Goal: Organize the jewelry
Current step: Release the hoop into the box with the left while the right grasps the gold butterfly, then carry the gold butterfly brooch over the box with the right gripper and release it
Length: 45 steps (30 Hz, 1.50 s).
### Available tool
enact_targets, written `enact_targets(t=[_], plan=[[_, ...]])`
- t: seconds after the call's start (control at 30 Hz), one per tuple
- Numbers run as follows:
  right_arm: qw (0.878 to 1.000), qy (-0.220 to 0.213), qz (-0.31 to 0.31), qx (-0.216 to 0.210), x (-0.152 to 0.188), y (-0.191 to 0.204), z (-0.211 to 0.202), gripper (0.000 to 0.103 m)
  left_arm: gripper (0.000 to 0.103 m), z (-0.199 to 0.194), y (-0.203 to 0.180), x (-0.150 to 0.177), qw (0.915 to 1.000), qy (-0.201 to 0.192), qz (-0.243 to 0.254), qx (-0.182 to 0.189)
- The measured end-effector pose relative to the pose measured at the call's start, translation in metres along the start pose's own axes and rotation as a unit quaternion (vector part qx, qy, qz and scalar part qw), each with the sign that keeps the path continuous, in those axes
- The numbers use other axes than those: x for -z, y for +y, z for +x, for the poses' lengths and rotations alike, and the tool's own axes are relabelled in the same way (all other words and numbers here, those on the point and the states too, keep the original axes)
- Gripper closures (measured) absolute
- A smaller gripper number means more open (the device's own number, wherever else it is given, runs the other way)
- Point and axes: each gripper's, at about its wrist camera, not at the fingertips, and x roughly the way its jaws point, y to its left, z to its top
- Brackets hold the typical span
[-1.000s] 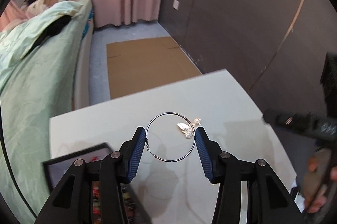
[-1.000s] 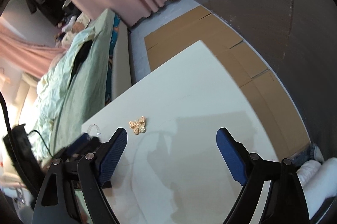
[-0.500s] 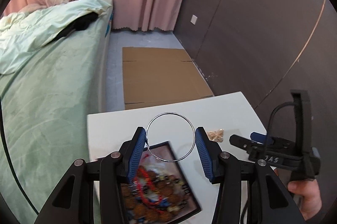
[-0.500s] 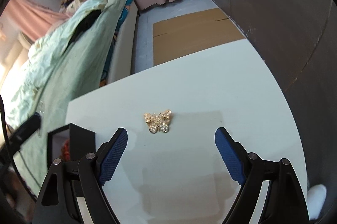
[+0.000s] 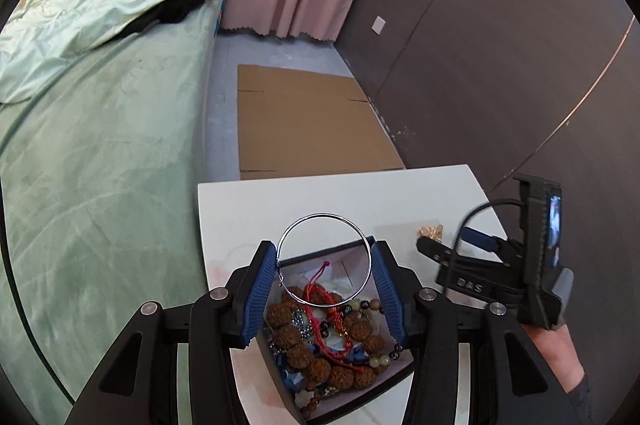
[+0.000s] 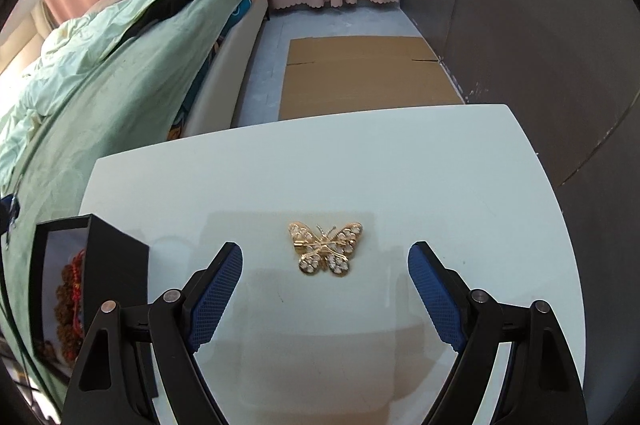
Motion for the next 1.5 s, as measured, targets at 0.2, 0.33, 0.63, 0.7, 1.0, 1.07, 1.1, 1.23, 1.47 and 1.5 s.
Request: enact_targets(t=[0.2, 0.33, 0.63, 0.7, 1.0, 1.07, 1.1, 1.23, 1.47, 1.5], plan=[[1.0, 0.006, -0.003, 0.029, -0.001, 0.006, 0.013, 0.037, 0.052, -0.001, -0.001, 0.002, 0.9999, 0.006, 0.0, 0.013], [0.999, 0.004, -0.007, 0.031, -0.002, 0.008, 0.01, 0.065, 0.052, 0.001, -0.002, 0.004, 0.9997, 0.011, -0.001, 0.02], [0.999, 0.014, 0.047, -0.011, -0.001, -0.012, -0.003, 0.066, 0.051, 0.005, -0.006, 0.006, 0.9985, 0.025, -0.02, 0.044], [0.998, 0.005, 0.056, -0.024, -0.001, -0.016, -0.011, 0.066, 0.051, 0.006, -0.006, 0.007, 0.9984, 0.028, -0.027, 0.042], [0.99, -0.047, 0.075, -0.114, 0.002, -0.018, -0.047, 0.066, 0.04, -0.003, -0.003, 0.012, 0.9987, 0.016, -0.042, 0.023], [0.985, -0.056, 0.077, -0.144, 0.001, -0.013, -0.053, 0.066, 0.04, -0.008, 0.0, 0.013, 0.9988, 0.011, -0.046, 0.015], [0.983, -0.059, 0.075, -0.155, 0.001, -0.009, -0.056, 0.066, 0.04, -0.01, 0.002, 0.014, 0.9988, 0.008, -0.047, 0.011], [0.978, -0.074, 0.056, -0.187, 0.004, 0.012, -0.067, 0.066, 0.04, -0.018, 0.012, 0.017, 0.9985, 0.001, -0.055, -0.002], [0.97, -0.079, 0.03, -0.229, 0.011, 0.046, -0.075, 0.066, 0.04, -0.03, 0.022, 0.023, 0.9978, -0.01, -0.063, -0.019], [0.968, -0.079, 0.029, -0.235, 0.011, 0.049, -0.075, 0.066, 0.04, -0.031, 0.023, 0.025, 0.9979, -0.01, -0.06, -0.024]])
